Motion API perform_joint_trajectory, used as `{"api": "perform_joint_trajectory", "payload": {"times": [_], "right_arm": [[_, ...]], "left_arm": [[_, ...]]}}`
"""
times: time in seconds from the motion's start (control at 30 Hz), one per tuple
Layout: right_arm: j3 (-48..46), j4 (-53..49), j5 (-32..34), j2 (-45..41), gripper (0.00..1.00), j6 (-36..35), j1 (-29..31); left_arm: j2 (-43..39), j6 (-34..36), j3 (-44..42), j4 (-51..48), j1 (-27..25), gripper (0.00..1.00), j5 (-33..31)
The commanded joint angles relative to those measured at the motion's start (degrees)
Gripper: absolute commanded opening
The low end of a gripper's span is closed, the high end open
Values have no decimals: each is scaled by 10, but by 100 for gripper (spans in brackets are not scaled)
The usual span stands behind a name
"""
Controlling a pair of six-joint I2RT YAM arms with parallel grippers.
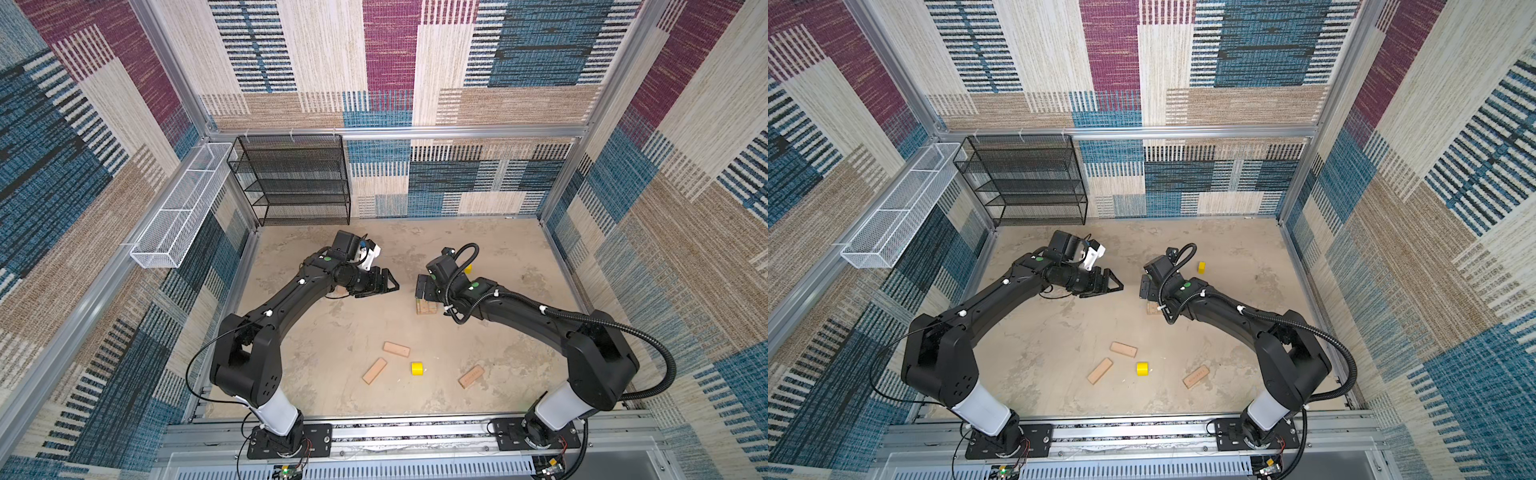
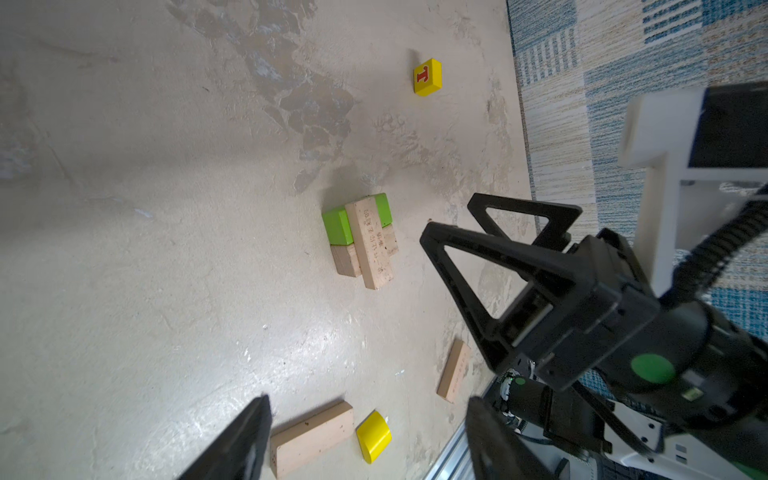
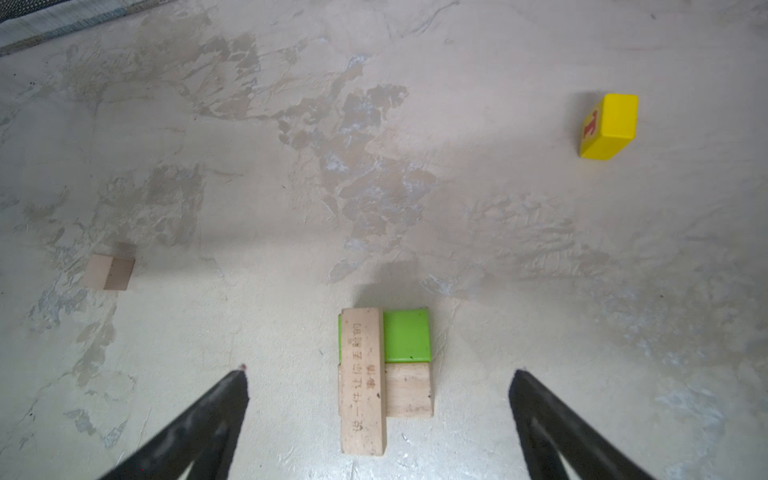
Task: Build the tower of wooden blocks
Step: 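Raise the right gripper and move it toward the loose wooden blocks nearer the robot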
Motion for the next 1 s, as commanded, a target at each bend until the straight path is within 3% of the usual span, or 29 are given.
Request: {"api": "perform_joint_trajectory", "payload": {"times": [0.0,0.27,0.43,0.77,0.97], "right_arm": [[-7,-10,16,-6,95,39,-2],[-57,-11,-9,-59,75,97,-4],[-132,-11,-8,-143,55,161,-6],[-189,-107,-104,-223,61,213,-7],[-213,-154,-136,-235,58,219,-6]], "left_arm": [[-13,22,0,-3,-4,78,-33],[-29,40,-2,-2,-25,78,-48],[-35,61,5,-13,-44,78,-68],[-48,107,16,-27,-97,78,-86],[-56,133,20,-32,-111,78,-80]]}}
